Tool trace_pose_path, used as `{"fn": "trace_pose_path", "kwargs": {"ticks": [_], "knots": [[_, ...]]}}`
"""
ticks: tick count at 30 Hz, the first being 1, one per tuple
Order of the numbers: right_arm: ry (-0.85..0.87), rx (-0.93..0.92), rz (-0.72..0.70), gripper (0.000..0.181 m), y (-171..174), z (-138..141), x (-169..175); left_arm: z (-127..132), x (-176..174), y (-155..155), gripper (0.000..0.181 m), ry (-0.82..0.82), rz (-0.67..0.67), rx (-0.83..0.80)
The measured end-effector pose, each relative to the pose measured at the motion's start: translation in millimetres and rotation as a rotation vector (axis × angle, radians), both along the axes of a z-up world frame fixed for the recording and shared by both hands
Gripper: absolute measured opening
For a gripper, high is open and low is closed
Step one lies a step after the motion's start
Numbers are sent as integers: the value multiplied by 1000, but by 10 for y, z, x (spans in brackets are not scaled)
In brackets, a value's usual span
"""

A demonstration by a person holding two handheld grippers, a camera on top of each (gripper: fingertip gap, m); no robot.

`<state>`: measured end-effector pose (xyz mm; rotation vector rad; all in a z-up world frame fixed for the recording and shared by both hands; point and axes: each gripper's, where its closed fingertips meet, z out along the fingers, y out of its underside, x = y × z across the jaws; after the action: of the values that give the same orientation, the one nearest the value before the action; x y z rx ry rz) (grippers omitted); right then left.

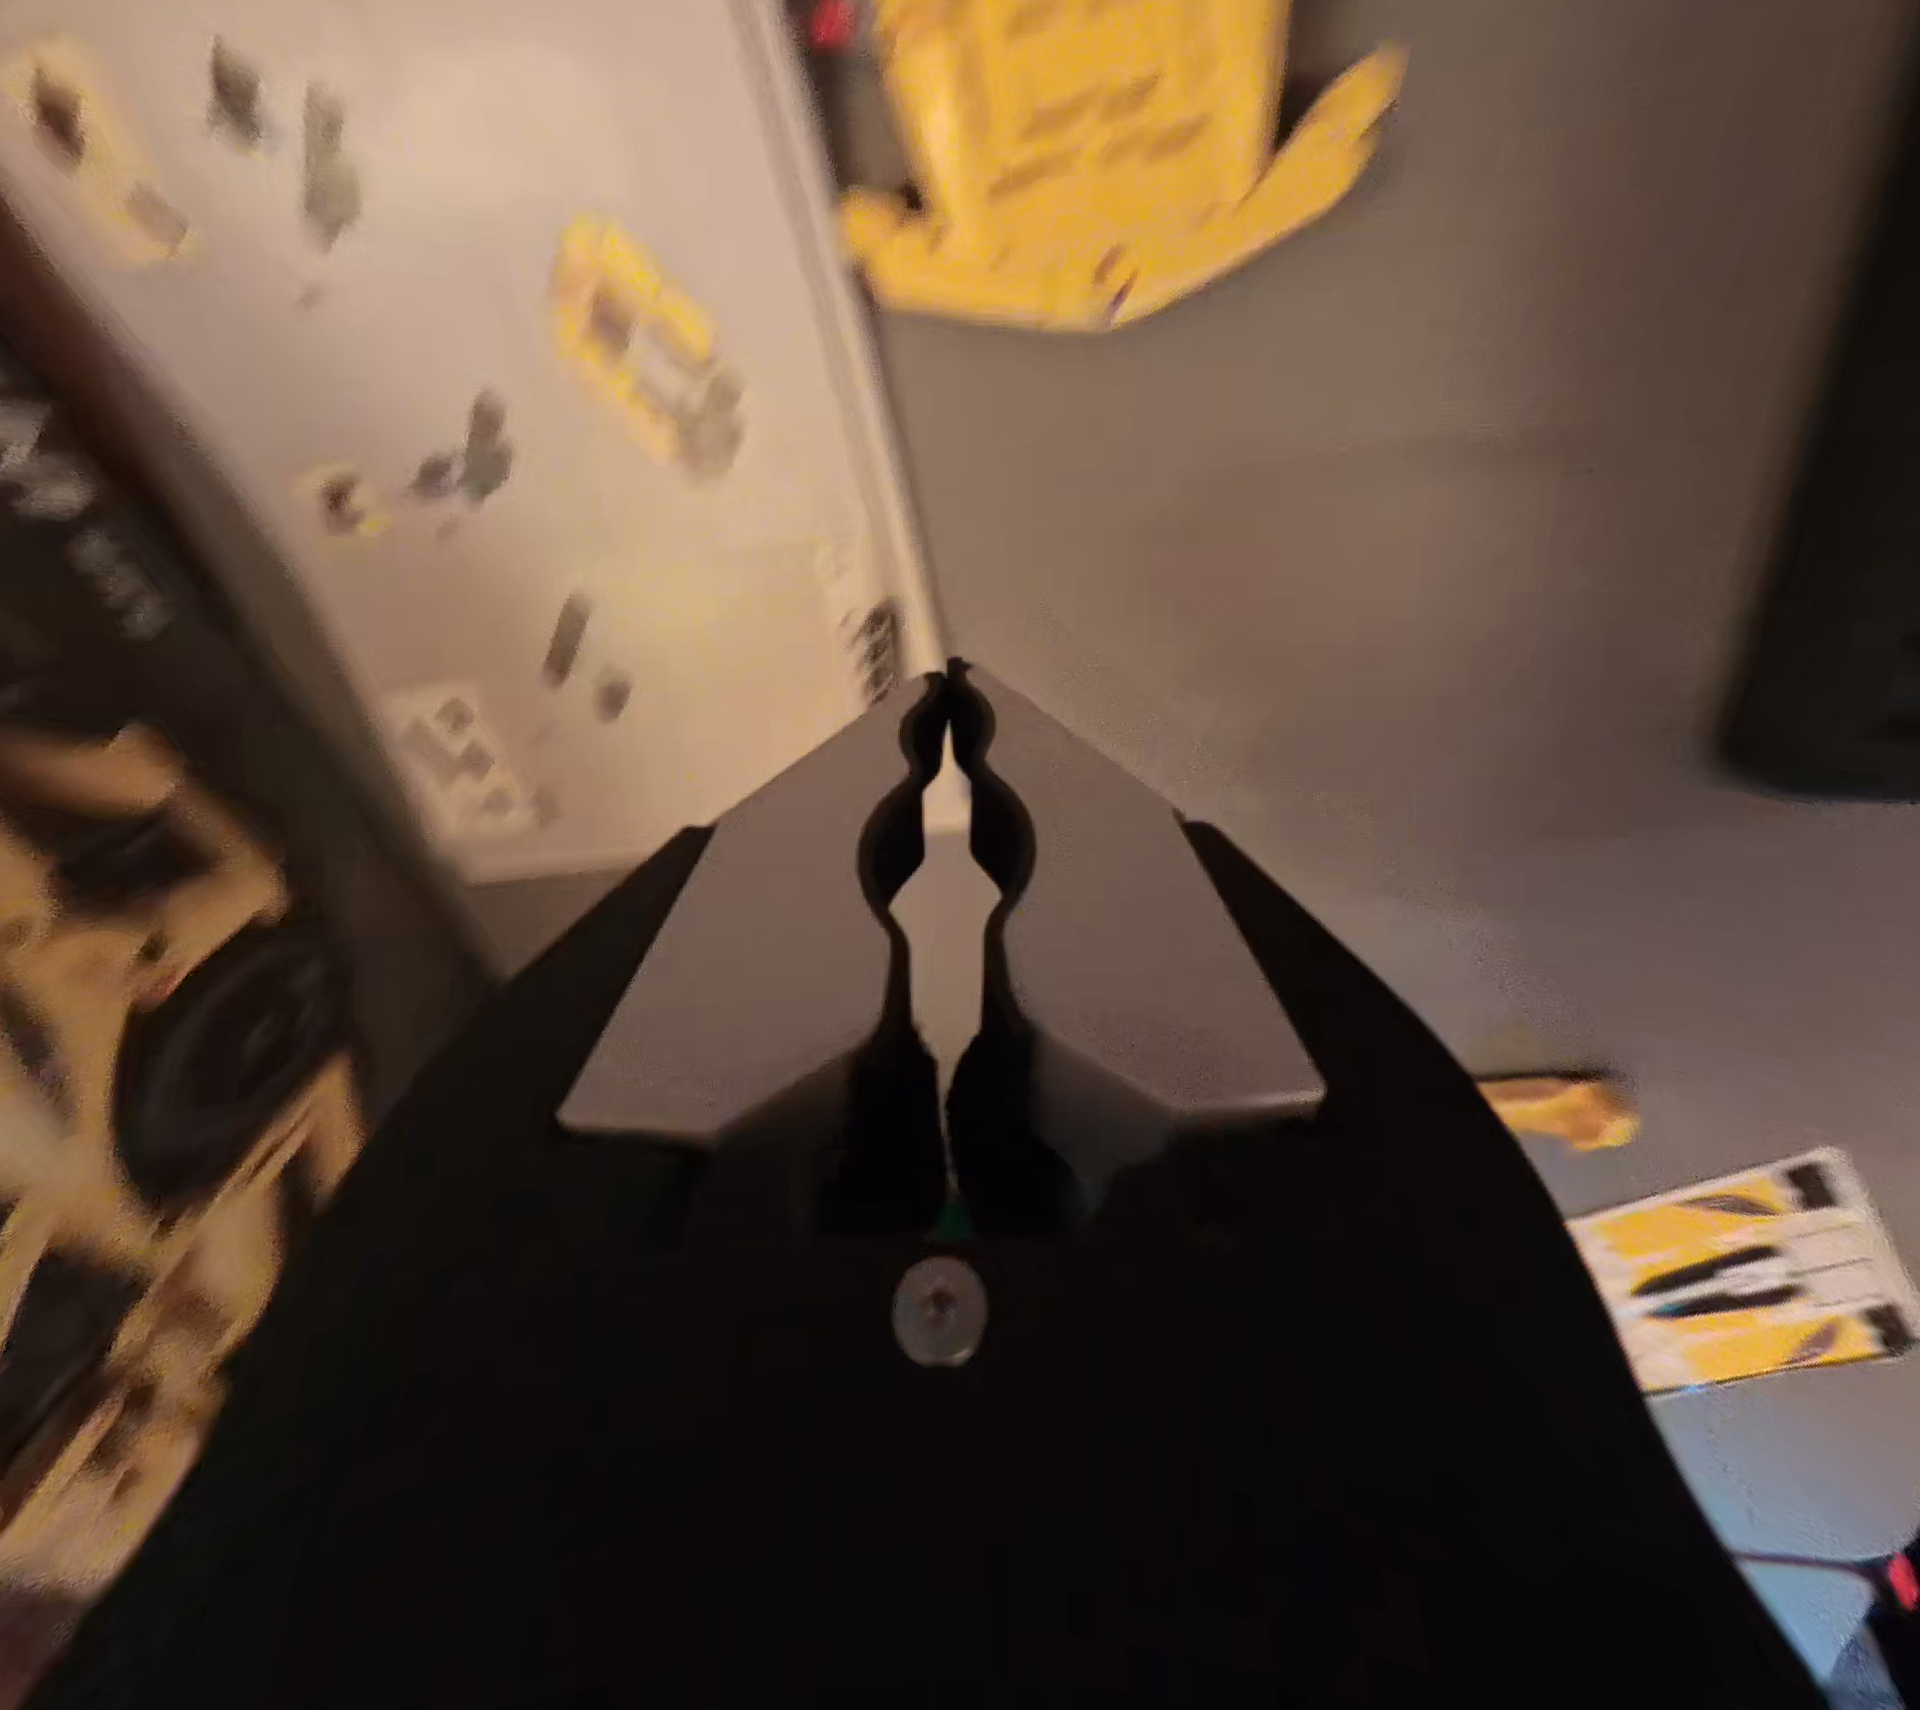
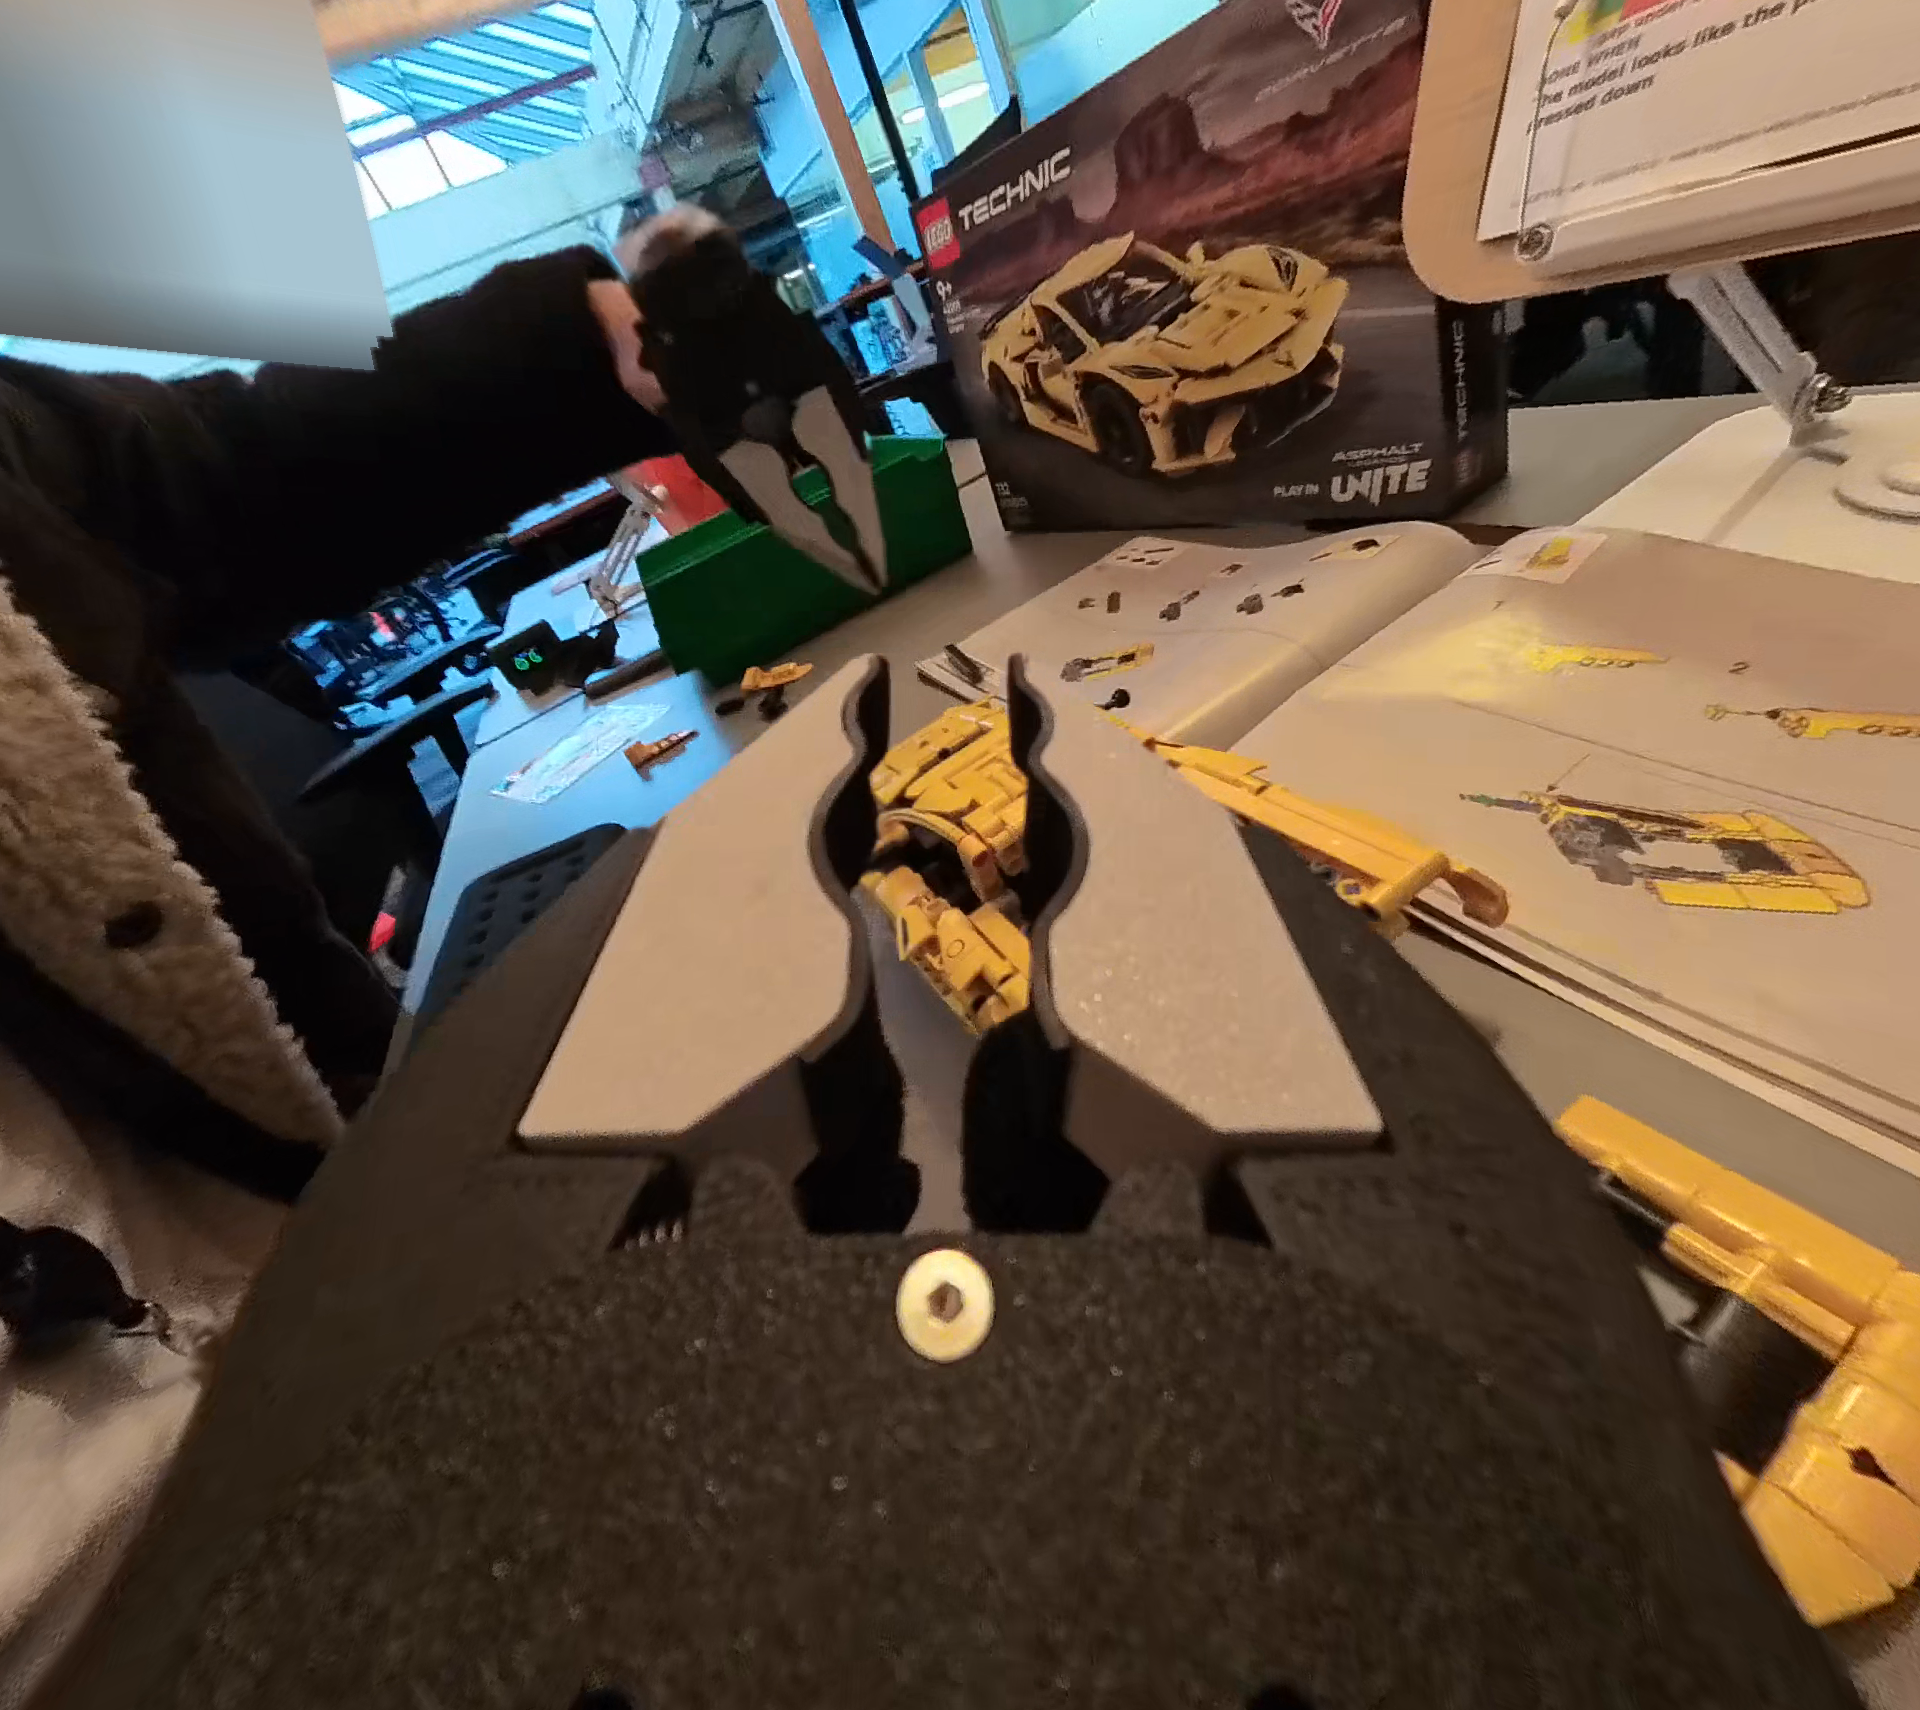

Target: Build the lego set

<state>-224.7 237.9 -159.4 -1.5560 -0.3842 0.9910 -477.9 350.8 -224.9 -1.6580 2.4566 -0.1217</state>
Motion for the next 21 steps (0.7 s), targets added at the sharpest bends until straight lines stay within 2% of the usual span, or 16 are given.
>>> {"fn": "trace_pose_path", "kwargs": {"ticks": [1,2,4,6,9,16,19,21], "knots": [[7,-5,10,22,-5,-1,-15,-44,-99,138,2,28,11,85],[5,-8,20,22,-10,-8,-38,-112,-152,223,11,23,22,118],[-23,-6,37,22,-22,-35,-98,-300,-193,259,17,-22,79,42],[-65,-2,46,22,-44,-82,-151,-521,-304,326,26,23,154,-36],[-109,-10,47,22,-72,-168,-193,-719,-354,422,27,42,215,-94],[-113,-24,67,22,-83,-201,-232,-751,-256,458,25,9,188,-90],[-113,-27,72,22,-87,-204,-239,-776,-254,442,8,19,182,-104],[-112,-28,75,22,-92,-204,-241,-761,-240,419,7,16,200,-130]]}}
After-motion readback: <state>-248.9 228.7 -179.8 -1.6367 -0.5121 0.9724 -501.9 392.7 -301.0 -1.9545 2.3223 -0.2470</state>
